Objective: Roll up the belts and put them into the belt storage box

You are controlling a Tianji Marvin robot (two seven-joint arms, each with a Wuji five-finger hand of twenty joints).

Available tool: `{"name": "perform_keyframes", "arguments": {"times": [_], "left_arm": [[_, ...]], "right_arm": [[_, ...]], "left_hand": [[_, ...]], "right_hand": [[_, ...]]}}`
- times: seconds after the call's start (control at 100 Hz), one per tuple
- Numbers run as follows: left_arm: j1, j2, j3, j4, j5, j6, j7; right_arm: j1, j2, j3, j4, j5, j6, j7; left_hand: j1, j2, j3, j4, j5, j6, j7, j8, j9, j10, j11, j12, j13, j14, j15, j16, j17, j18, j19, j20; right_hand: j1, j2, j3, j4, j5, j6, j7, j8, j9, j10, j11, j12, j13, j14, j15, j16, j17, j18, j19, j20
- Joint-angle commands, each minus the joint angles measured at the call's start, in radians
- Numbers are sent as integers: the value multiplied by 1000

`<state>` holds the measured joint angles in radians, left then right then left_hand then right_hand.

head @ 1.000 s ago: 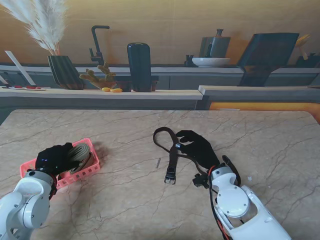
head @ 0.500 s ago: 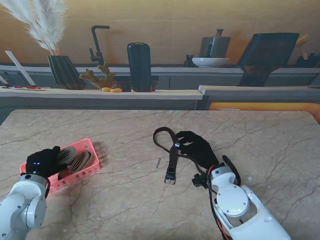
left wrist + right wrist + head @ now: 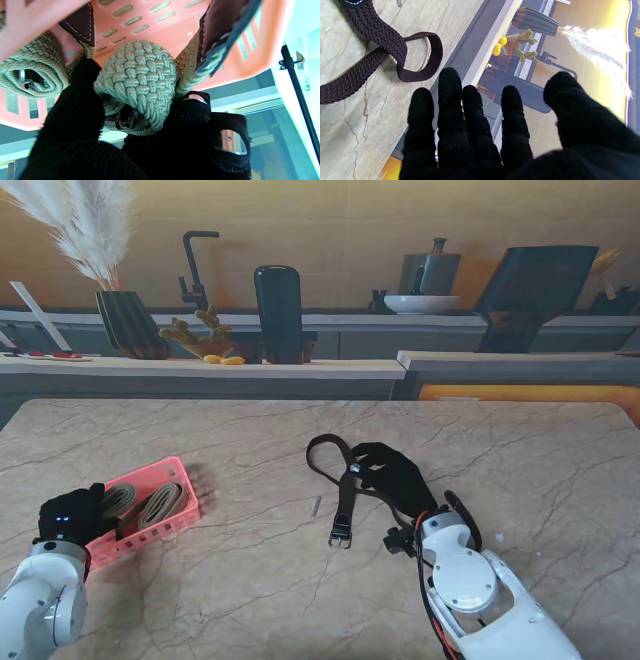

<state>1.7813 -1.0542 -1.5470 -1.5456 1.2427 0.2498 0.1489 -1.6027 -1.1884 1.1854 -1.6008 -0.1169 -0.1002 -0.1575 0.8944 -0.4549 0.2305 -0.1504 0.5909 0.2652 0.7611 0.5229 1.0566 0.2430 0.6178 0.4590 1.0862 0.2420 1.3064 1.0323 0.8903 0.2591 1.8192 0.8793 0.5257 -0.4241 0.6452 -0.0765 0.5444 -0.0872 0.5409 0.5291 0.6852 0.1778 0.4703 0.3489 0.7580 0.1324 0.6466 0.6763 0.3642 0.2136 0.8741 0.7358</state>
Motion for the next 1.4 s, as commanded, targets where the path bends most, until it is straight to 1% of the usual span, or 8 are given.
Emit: {"name": "perform_keyframes", "arguments": {"times": [0.0, 0.27, 0.44, 0.59, 0.75, 0.91, 1.2, 1.39], "left_arm": [[-6, -6, 8, 20, -15, 7, 9], [-13, -5, 23, 41, -19, 27, 13], [-10, -5, 29, 30, -25, 53, -35], [-5, -2, 37, 9, -7, 79, -87], [20, 1, 32, -34, 45, 97, -135], [46, 3, 29, -77, 120, 116, -169], [59, 3, 30, -102, 157, 114, -167], [66, 3, 28, -119, 175, 112, -186]], "right_arm": [[-2, -7, -3, -5, 3, 2, 2], [-1, -8, -4, -2, 4, 6, -1], [-2, -8, -4, -3, 5, 7, -2], [-3, -9, -3, -4, 5, 7, -3], [-4, -10, -2, -5, 5, 7, -8], [-5, -11, -1, -6, 3, 6, -15], [-6, -12, 2, -5, 0, 4, -21], [-5, -12, 1, -4, 0, 5, -22]], "left_hand": [[191, 154, 190, 42, 60, -203, 96, 9, 7, -30, 29, 5, 52, -31, 65, -10, 14, -35, 173, 8], [98, 102, 291, 43, 58, -205, 107, -9, 1, -28, 33, 4, 44, -25, 57, -24, 6, -25, 161, 3], [72, 104, 244, 39, 50, -199, 69, -12, -20, -18, 42, 26, 7, -5, 30, -23, -41, -3, 119, 22], [51, 95, 129, 50, 8, -187, -38, 12, -98, -11, -14, 39, -124, 43, -107, -16, -221, 55, -76, 122], [-117, 105, 179, 95, -61, -160, -197, 6, -214, -18, -78, 44, -286, 66, -256, -13, -416, 80, -263, 184], [-174, 53, 146, 94, -93, -162, -249, -15, -264, -24, -92, 70, -331, 61, -292, 4, -460, 69, -301, 203], [-245, 31, 109, 90, -124, -162, -290, -20, -355, -17, -139, 94, -469, 73, -440, -18, -552, 62, -381, 191], [-203, 35, 106, 93, -128, -166, -291, -5, -380, -21, -166, 101, -542, 61, -611, -134, -647, 63, -479, 116]], "right_hand": [[-5, 27, -23, 38, 12, -30, -4, 14, 21, -2, 4, 5, 28, -5, 24, 13, 5, -8, -7, 22], [-3, 30, -28, 40, 15, -32, -4, 15, 24, -2, 4, 6, 29, -3, 24, 14, 5, -8, -8, 23], [-2, 33, -30, 40, 15, -30, -4, 15, 27, -1, 5, 7, 29, -4, 25, 14, 4, -7, -8, 23], [1, 38, -31, 41, 16, -31, -4, 16, 30, -1, 7, 7, 30, -3, 25, 14, 5, -6, -8, 24], [3, 42, -32, 41, 15, -31, -4, 16, 31, 0, 7, 7, 31, -4, 25, 14, 6, -7, -7, 24], [5, 46, -34, 42, 14, -32, -3, 16, 31, -2, 8, 7, 32, -5, 26, 15, 6, -7, -7, 25], [11, 56, -34, 42, 12, -33, 0, 17, 33, -4, 11, 8, 34, -6, 27, 14, 7, -8, -7, 25], [11, 58, -35, 42, 12, -33, 0, 16, 33, -4, 12, 7, 32, -4, 27, 15, 6, -7, -7, 25]]}}
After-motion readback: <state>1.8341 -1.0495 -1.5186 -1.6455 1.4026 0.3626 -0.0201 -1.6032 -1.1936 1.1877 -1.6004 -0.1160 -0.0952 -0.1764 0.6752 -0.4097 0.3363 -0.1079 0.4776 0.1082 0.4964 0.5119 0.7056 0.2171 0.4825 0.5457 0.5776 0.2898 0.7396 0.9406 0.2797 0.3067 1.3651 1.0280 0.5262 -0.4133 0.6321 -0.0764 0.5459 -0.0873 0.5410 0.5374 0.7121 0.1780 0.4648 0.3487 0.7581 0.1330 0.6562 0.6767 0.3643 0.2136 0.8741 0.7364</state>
